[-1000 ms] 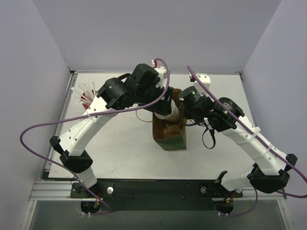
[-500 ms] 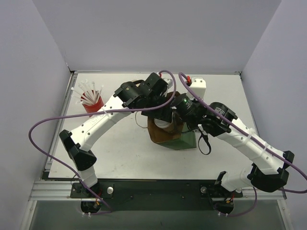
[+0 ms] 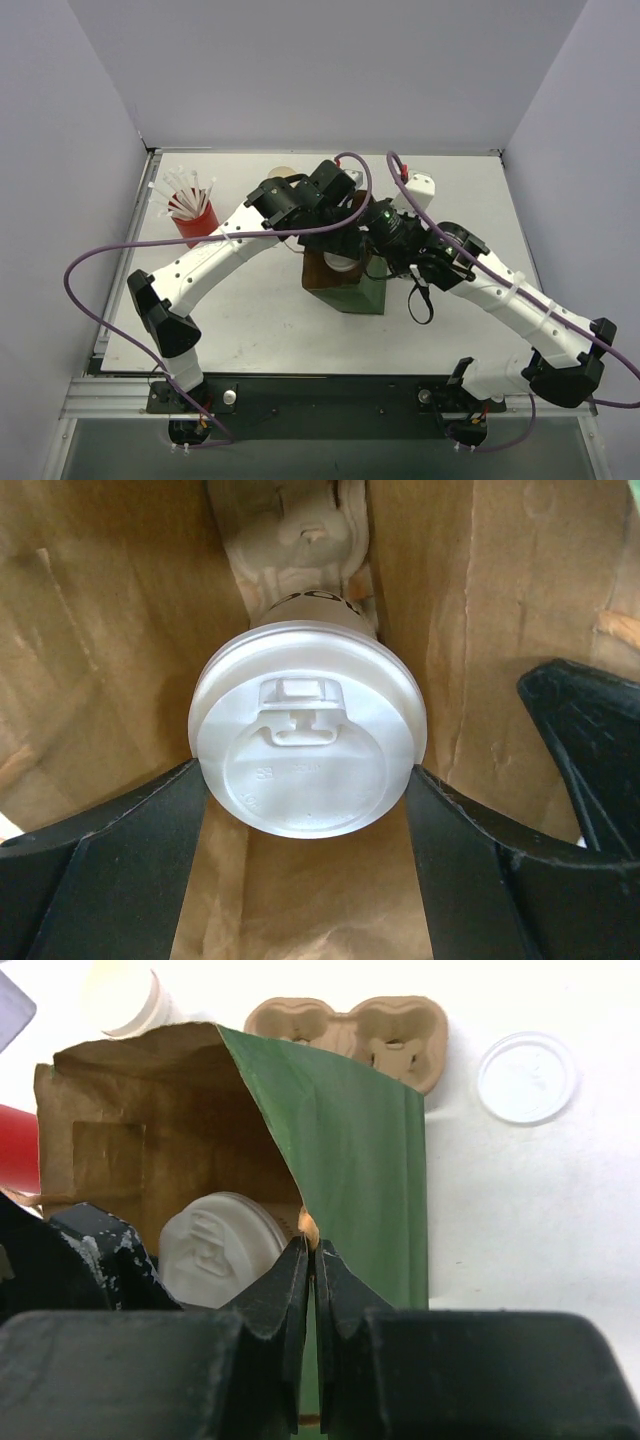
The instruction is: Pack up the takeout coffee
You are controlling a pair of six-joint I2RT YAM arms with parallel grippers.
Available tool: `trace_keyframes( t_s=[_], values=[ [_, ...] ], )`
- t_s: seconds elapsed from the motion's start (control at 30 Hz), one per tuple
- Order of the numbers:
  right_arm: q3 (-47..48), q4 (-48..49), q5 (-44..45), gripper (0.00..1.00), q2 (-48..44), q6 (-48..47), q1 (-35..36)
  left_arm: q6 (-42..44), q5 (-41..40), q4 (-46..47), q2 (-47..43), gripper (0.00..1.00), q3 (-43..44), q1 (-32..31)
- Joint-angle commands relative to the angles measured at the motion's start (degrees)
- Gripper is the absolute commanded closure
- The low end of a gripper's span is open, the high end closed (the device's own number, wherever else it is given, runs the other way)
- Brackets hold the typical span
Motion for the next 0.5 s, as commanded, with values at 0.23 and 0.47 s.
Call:
trace_keyframes(
  t_s=[0.23, 0.47],
  values=[
    [-11.86, 15.23, -9.00, 1.00, -12.39, 14.18, -1.85, 4.22, -6.87, -6.32, 2.61, 0.67, 10.36, -0.66],
    [-17.13, 15.94, -8.82, 1.00, -14.34, 17.17, -2.37, 6.33, -6.96, -7.73, 2.61, 0.67, 7.65, -1.37]
  ],
)
